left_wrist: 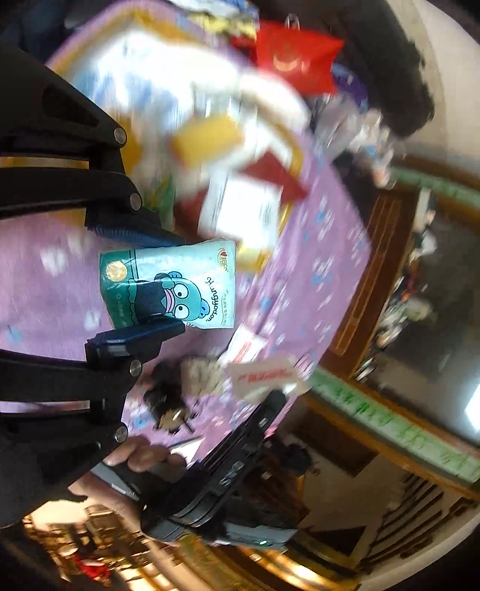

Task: Organize soft objects
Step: 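Carry the teal cartoon packet and white strip into the box and open both tools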

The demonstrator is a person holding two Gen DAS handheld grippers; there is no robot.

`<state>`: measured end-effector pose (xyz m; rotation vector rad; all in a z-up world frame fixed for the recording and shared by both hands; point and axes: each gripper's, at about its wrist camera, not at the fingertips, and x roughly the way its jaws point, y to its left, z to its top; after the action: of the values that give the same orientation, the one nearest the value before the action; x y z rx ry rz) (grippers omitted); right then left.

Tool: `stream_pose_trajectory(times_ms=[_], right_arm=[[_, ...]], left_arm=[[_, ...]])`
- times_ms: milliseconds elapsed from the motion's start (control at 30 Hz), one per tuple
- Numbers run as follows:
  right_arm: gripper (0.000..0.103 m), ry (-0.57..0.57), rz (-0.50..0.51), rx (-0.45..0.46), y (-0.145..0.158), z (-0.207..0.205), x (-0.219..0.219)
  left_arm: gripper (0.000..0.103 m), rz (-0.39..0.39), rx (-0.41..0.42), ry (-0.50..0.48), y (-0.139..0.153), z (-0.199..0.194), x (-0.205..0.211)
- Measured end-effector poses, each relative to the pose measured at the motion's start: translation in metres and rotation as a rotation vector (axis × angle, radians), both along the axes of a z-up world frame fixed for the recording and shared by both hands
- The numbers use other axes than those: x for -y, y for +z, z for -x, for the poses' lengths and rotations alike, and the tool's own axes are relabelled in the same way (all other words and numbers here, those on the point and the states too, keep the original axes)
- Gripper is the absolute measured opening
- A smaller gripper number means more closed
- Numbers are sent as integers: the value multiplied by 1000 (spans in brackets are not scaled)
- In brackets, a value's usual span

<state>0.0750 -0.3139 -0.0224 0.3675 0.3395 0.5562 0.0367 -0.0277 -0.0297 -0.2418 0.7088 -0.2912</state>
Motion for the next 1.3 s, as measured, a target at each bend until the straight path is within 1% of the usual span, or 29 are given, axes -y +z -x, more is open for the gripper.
stream_pose_trajectory(times_ms=[100, 200, 333, 400, 433, 467, 500, 633, 733, 900, 1000, 1067, 1100, 1133, 1167, 1200, 1233, 1267, 1300], right_arm=[[8, 54, 16, 19, 8, 10, -25], [8, 107, 34, 42, 18, 21, -57], [8, 188, 27, 54, 30, 24, -92], [8, 223, 11, 31, 30, 15, -103], [8, 246, 1, 5, 26, 8, -110], [8, 258, -11, -15, 23, 2, -113], [8, 282, -33, -58, 15, -9, -118], [8, 317, -83, -163, -6, -39, -131], [8, 308, -75, -186, -9, -54, -135], [8, 312, -76, -218, -6, -67, -144], [10, 295, -44, -221, -7, -73, -153], [13, 266, -12, -221, -9, -73, -156], [13, 260, -12, -224, -11, -70, -155], [17, 262, -18, -226, -11, -67, -152], [19, 261, -27, -230, -12, -65, -150], [30, 252, -35, -232, -13, -63, -148], [46, 245, -44, -228, -12, -59, -144], [49, 239, -53, -215, -10, -55, -141], [51, 237, -58, -201, -9, -50, -138]], left_arm=[[36, 43, 19, 49, 5, 11, -35], [36, 28, 49, 94, 9, 13, -58], [36, 26, 27, 128, -3, 5, -77], [36, -7, 25, 147, -12, 2, -81], [36, -18, 25, 151, -15, 1, -82], [36, -22, 19, 151, -19, 1, -84], [36, -15, 3, 147, -26, -3, -87], [36, -14, -42, 136, -41, -12, -89], [36, 6, -55, 113, -48, -15, -91], [36, 22, -52, 104, -48, -15, -94], [37, 38, -46, 99, -46, -13, -96], [41, 39, -38, 89, -46, -9, -95], [45, 37, -34, 83, -46, -8, -95], [52, 32, -31, 78, -47, -6, -95], [55, 20, -28, 75, -47, -4, -94], [55, 7, -14, 75, -47, 1, -94], [56, 4, -4, 75, -47, 3, -94], [57, 1, 8, 82, -47, 7, -94], [62, -4, 17, 97, -47, 12, -95]])
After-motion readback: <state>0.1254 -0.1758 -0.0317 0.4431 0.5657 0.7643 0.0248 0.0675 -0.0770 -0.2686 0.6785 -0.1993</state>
